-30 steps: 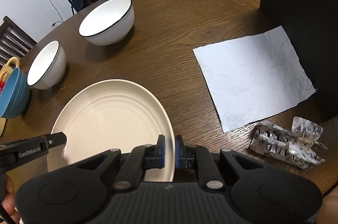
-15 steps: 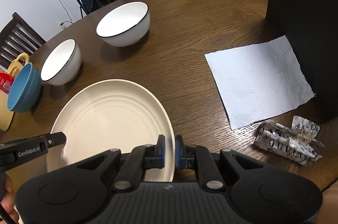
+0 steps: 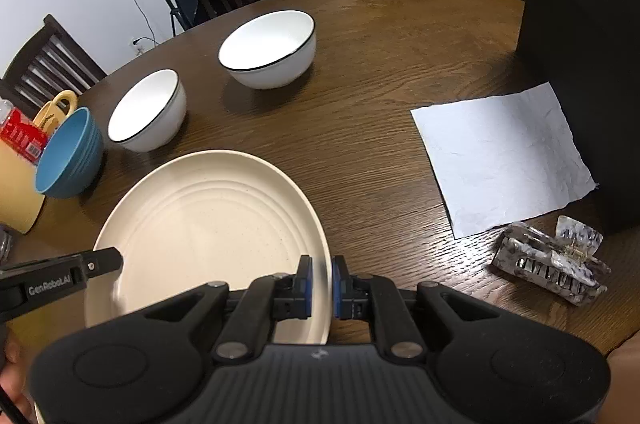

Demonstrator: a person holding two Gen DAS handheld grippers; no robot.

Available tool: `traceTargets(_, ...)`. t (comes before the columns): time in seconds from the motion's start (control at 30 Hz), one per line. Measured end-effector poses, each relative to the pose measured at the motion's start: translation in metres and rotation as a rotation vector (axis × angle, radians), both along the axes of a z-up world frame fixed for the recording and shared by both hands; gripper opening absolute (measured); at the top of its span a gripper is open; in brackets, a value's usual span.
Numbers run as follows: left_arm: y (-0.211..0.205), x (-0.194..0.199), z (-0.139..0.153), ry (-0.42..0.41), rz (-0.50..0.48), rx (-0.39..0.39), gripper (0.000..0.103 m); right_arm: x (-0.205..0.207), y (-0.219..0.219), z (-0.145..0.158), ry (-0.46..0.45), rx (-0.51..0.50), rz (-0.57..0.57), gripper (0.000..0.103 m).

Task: Organize plates and bowls
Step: 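Lift the cream plate with both grippers and carry it toward the plate stack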

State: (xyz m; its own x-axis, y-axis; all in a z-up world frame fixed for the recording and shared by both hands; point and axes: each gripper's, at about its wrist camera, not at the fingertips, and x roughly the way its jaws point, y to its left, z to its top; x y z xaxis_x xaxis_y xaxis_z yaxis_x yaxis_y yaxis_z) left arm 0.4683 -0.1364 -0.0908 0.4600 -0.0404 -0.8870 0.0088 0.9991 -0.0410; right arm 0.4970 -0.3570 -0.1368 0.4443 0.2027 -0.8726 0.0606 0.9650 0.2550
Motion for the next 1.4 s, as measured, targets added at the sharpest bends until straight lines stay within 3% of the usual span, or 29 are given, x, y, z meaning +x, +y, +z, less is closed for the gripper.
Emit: traceTargets(1.4,0.079,-0.084,0.043,-0.058,0.141,-0.008,0.014,-0.058,0.078,0.044,-0.063,-0.009,0.152,0.009)
